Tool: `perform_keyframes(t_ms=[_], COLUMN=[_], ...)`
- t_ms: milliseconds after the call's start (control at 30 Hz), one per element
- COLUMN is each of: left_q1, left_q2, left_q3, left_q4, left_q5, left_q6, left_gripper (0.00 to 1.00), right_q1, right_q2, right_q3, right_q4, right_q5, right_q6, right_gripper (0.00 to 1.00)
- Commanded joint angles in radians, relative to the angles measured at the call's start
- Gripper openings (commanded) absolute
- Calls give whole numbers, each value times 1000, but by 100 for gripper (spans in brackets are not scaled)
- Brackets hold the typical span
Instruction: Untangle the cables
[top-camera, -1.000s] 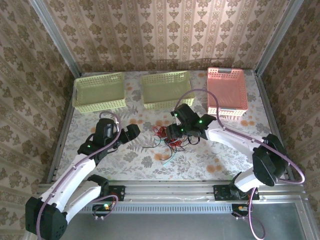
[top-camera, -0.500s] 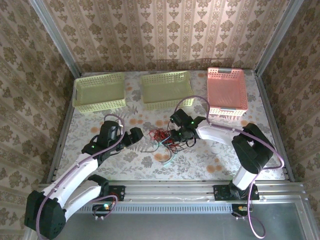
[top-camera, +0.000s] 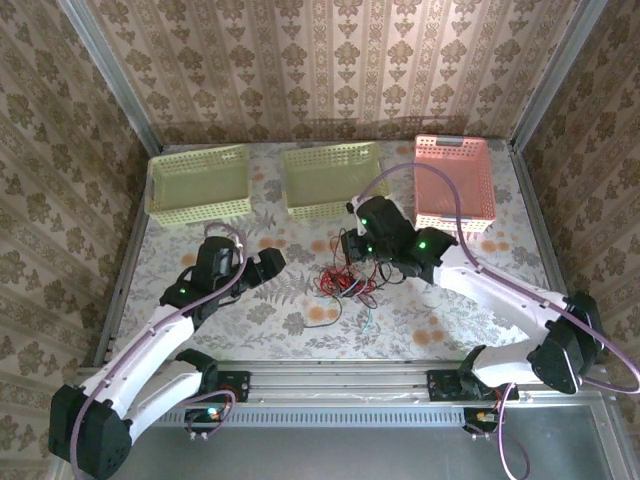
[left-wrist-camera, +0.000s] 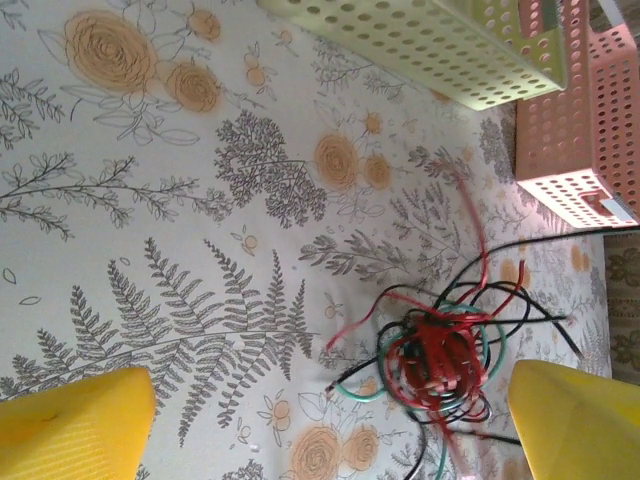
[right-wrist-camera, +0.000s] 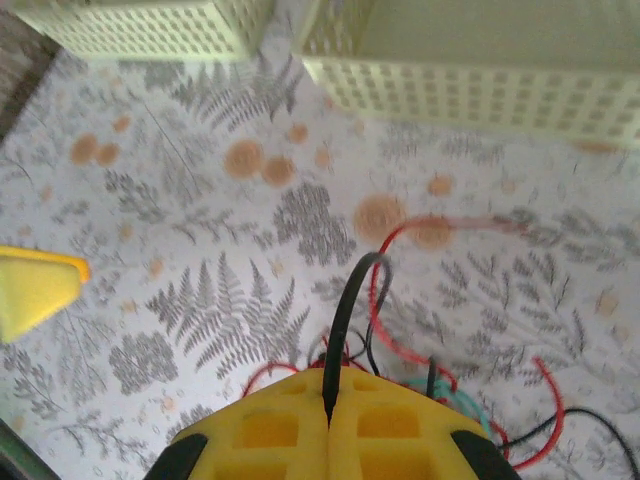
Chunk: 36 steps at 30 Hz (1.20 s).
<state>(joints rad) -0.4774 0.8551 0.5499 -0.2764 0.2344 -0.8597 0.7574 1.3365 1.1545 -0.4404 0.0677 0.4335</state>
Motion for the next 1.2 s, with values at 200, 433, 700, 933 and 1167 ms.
perform_keyframes(t_ms=[200, 433, 700, 933, 1167], left_q1=[-5, -4, -9, -21, -35], left_q2=[-16, -19, -7, 9, -24], left_q3=[44, 56, 99, 130, 135], left_q4=[-31, -44, -28, -35, -53], left_q5=[-23, -20, -3, 6, -2], left_q6=[25, 33, 53, 56, 67], left_gripper=[92, 92, 92, 92, 92], right_q1=[13, 31, 51, 59, 56], right_q2=[-5, -19, -6, 49, 144], right_q3=[219, 305, 539, 790, 927], right_q4=[-79, -91, -144, -156, -155], right_q5=[47, 79, 124, 166, 231], right_q6=[-108, -145, -223, -300, -365], right_gripper=[0, 0, 0, 0, 0])
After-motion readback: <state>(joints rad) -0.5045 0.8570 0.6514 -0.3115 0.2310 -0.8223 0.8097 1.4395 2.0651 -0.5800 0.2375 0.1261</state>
